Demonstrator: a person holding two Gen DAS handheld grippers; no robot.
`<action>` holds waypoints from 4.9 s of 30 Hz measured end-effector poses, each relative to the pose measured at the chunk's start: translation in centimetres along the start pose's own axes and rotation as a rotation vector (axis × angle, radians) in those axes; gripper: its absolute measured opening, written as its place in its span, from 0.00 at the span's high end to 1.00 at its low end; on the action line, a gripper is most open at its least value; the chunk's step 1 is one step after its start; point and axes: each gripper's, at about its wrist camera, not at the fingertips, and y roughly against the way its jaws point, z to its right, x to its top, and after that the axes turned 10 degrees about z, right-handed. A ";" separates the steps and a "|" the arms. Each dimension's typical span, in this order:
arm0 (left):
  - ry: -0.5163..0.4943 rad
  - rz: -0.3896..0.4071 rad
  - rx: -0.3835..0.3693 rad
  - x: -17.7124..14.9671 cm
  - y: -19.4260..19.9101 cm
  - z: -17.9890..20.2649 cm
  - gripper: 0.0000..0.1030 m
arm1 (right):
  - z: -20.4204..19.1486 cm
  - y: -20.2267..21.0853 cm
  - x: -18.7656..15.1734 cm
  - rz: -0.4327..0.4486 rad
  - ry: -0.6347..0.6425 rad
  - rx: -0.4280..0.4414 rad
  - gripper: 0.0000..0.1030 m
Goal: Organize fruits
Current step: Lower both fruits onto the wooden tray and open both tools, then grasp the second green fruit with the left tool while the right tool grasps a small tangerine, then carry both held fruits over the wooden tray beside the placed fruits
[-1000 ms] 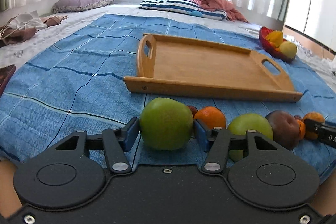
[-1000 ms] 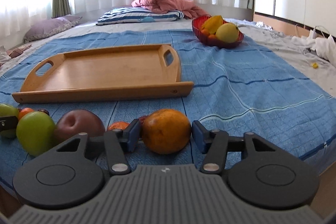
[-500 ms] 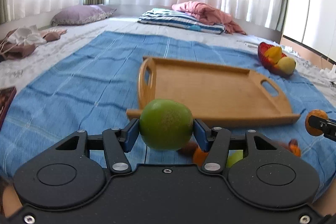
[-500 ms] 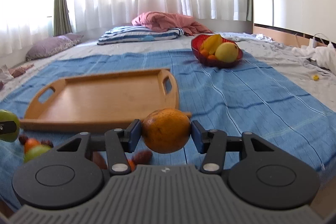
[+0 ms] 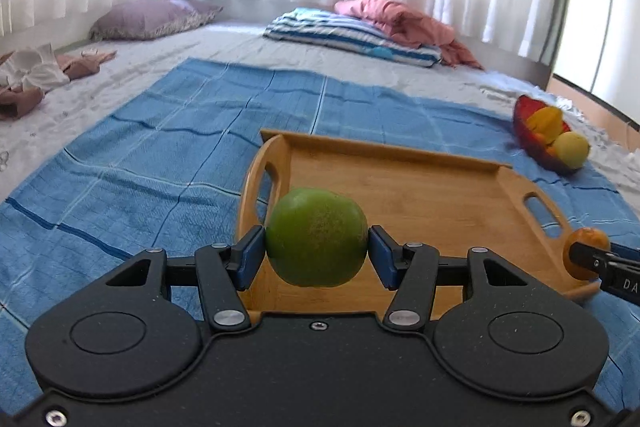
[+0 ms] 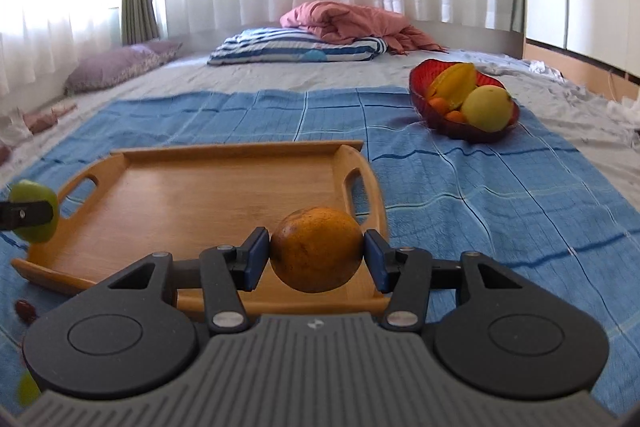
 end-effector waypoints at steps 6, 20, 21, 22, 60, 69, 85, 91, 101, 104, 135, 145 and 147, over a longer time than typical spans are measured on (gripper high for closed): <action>-0.015 -0.043 0.008 -1.1 -2.4 -0.3 0.48 | -0.7 -2.3 -0.4 -0.057 0.017 0.018 0.47; -0.035 -0.036 -0.001 -2.1 -3.2 -0.3 0.48 | -1.9 -2.8 -1.3 -0.067 0.074 0.009 0.46; -0.035 -0.036 -0.001 -2.1 -3.2 -0.3 0.48 | -1.9 -2.8 -1.2 -0.068 0.075 0.009 0.46; -0.036 -0.036 -0.002 -2.2 -3.1 -0.3 0.48 | -1.9 -2.8 -1.2 -0.068 0.077 0.009 0.46; -0.080 0.029 -0.129 -4.6 7.2 -0.8 0.00 | -1.8 7.4 -3.3 0.137 0.048 0.105 0.00; -0.097 -0.004 -0.157 -6.5 9.5 -0.6 0.00 | -1.7 9.5 -5.8 0.140 0.012 0.089 0.00; -0.063 -0.078 -0.276 -7.5 11.8 0.2 0.39 | -1.9 11.5 -7.8 0.111 0.080 0.108 0.10; -0.085 -0.117 -0.368 -7.8 12.4 1.5 0.52 | -2.4 12.2 -7.9 0.123 0.118 0.120 0.50; -0.103 -0.121 -0.348 -9.0 11.2 3.8 0.50 | -2.1 11.2 -8.3 0.066 0.125 0.112 0.63; -0.094 -0.122 -0.337 -9.0 10.7 4.1 0.49 | -2.4 10.7 -8.2 0.056 0.136 0.137 0.63; -0.123 -0.093 -0.277 -7.8 11.5 4.1 0.45 | 1.4 7.4 -7.3 -0.102 -0.329 0.197 0.49; -0.090 -0.063 -0.239 -6.3 11.2 2.8 0.45 | 1.2 7.8 -6.6 -0.064 -0.351 0.151 0.67; -0.080 -0.056 -0.236 -5.8 11.0 2.4 0.45 | 1.3 8.3 -6.1 -0.036 -0.334 0.140 0.67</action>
